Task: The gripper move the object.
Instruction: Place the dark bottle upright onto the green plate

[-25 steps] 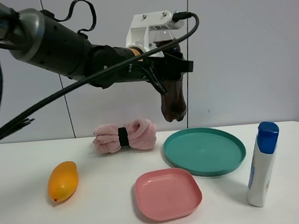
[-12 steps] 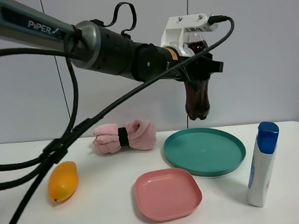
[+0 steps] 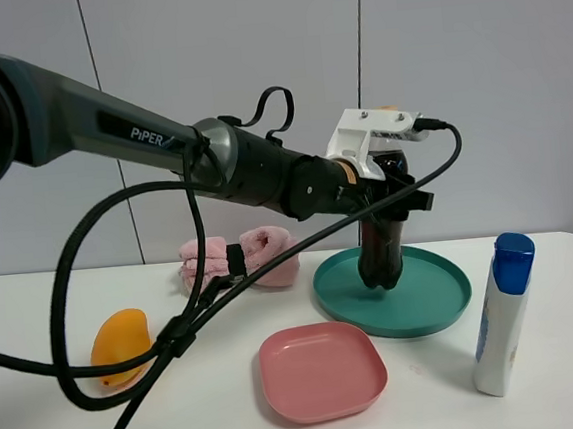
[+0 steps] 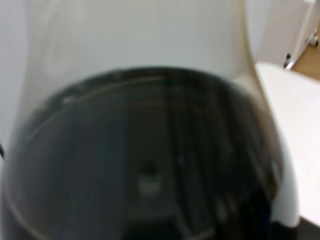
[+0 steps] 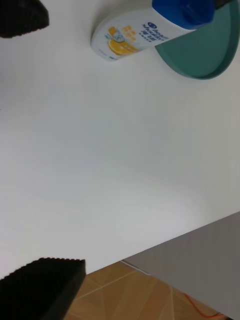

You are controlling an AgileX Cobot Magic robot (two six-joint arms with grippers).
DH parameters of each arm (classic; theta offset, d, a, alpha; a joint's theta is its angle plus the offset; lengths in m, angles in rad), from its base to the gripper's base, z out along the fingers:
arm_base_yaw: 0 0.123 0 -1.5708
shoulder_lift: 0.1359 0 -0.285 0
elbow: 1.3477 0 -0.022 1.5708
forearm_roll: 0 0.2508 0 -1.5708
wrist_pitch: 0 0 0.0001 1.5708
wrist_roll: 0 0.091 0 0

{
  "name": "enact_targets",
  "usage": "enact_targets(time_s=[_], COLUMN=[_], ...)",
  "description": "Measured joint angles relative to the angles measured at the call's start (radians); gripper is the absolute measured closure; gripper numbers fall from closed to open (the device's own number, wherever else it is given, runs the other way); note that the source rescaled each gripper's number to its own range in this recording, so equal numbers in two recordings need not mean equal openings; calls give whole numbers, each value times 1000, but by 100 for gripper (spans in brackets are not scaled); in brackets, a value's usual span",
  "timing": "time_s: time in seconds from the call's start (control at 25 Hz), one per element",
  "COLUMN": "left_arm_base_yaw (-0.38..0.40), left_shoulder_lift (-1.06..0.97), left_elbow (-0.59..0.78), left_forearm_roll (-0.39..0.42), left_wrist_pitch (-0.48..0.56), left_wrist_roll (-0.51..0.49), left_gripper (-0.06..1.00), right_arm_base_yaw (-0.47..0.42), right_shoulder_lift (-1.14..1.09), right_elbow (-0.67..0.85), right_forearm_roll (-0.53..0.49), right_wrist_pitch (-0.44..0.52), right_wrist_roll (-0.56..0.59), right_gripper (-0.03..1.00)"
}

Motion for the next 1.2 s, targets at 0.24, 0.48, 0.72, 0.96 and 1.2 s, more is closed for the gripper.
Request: enact_targets(time_s=[0.24,0.48,0.72,0.96,1.2], left_arm_base_yaw=[0,0,0,0,0], left_shoulder_lift=[6,25,48,52,58], left_elbow=[0,0,0,0,0], left_forearm_roll=[0,0,0,-1,-4], left_wrist_pitch=[0,-50,-79,-95,-107], left_wrist_roll=[0,-5,-36,-37,-61], left_gripper=[92,92,92,92,92], right_arm_base_yaw=[0,0,0,0,0], right_shoulder_lift=[0,0,0,0,0], right_elbow=[0,0,0,0,0], right_forearm_roll=[0,0,0,0,0], right_wrist_pitch=[0,0,0,0,0], right_wrist_roll=[0,0,0,0,0], right_gripper=[-3,-3,-3,-3,-3])
